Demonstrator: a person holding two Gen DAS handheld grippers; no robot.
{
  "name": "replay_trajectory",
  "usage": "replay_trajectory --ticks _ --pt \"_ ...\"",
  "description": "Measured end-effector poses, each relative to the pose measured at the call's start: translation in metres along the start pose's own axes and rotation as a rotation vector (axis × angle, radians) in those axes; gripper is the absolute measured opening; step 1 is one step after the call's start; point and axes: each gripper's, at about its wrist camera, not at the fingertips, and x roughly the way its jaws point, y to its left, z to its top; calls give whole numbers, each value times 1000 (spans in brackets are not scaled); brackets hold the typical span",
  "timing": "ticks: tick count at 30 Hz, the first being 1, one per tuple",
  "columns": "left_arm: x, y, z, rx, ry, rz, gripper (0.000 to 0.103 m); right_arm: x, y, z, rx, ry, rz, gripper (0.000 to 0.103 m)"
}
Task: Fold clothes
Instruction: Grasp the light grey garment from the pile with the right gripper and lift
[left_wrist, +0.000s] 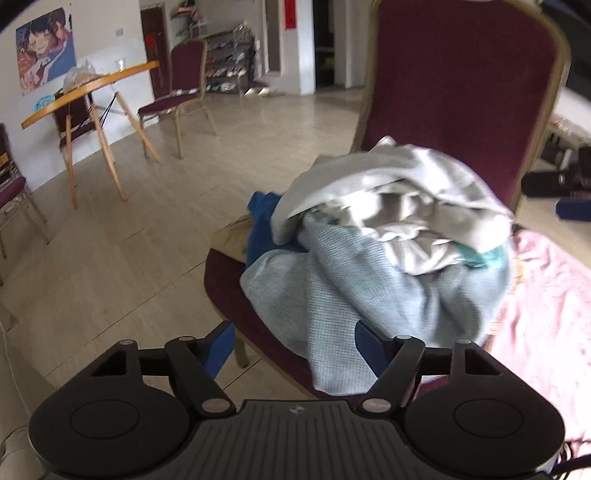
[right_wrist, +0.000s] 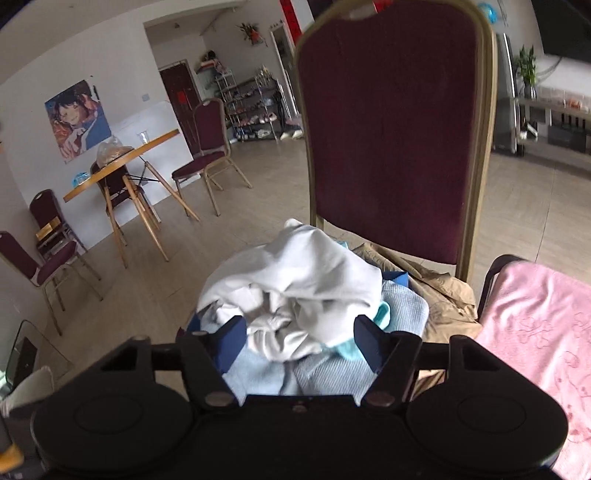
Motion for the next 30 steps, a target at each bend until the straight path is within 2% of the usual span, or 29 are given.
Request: replay_trajectory --ticks 1,3,5,10,11,12,13,14,15,18,20,23,27,30 --pt "8 1 2 -1 12 9 71 13 -2 5 0 14 -7 67" --pt "21 2 6 -3 30 19 72 38 -5 12 -22 43 -24 80" --pt "31 3 7 -2 40 19 72 60 -3 15 -71 64 -67 85" --pt "45 4 9 -3 55 21 72 100 5 16 -158 105 -133 87" --pt "46 4 9 -4 56 21 72 103 6 15 -161 100 -135 83" --pt "46 5 9 -5 56 22 72 104 8 14 -162 95 -133 69" --pt "46 5 9 -6 55 23 72 104 10 14 -160 88 -129 58" --pt "46 5 9 -7 55 23 72 103 13 13 -163 78 -136 40" --pt "46 6 10 -8 55 24 72 101 16 13 -174 67 -144 27" --pt "41 9 9 -17 50 25 72 91 26 13 -192 12 -165 11" --pt "35 13 7 -29 45 20 72 81 32 18 -182 -44 -157 10" --pt "22 21 3 -39 31 18 72 50 42 33 -129 -151 -95 9" --pt "-6 37 1 -59 -21 24 72 -10 62 58 -52 -334 9 6" --pt "-34 43 1 -52 -78 27 72 -67 73 72 -19 -476 55 5"
